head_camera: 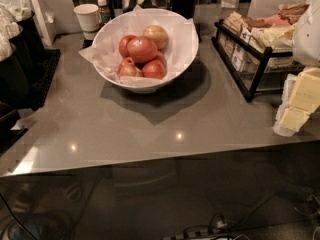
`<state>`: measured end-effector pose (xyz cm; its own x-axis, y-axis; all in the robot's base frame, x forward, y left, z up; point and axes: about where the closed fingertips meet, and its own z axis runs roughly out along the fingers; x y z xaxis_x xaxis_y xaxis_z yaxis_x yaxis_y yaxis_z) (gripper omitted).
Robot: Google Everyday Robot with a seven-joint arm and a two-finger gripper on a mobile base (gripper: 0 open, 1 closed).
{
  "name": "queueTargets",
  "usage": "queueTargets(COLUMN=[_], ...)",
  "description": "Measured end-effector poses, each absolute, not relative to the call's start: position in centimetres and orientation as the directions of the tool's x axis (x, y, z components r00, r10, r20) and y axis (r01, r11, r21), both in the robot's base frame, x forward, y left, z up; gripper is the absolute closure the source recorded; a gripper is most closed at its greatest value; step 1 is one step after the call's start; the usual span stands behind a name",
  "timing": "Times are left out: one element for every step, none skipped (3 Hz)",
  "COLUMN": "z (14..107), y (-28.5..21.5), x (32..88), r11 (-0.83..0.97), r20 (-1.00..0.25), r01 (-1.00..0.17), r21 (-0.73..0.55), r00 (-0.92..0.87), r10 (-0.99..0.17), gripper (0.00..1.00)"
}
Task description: Pick apple from white bowl
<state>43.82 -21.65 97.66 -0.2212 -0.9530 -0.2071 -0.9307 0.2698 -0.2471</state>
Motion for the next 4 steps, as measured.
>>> queueTargets(z=[97.7, 99.7, 101.8, 103.1], y=[-21.6, -18.4, -13.3, -12.3], x=[43.8, 46.5, 50.6, 51.3], r11=[0.269, 0.217, 0.134, 0.126], r20=[-0.208, -0.28, -0.336, -0.352], r01=[-0.931, -0.937, -0.952, -0.943], r21=[-0.247, -0.273, -0.276, -0.308], r00=[-0.221, -0.138, -0.035, -0.01], r10=[-0.953, -0.95, -0.941, -0.936], gripper=[0.0, 0.0, 0.0, 0.0])
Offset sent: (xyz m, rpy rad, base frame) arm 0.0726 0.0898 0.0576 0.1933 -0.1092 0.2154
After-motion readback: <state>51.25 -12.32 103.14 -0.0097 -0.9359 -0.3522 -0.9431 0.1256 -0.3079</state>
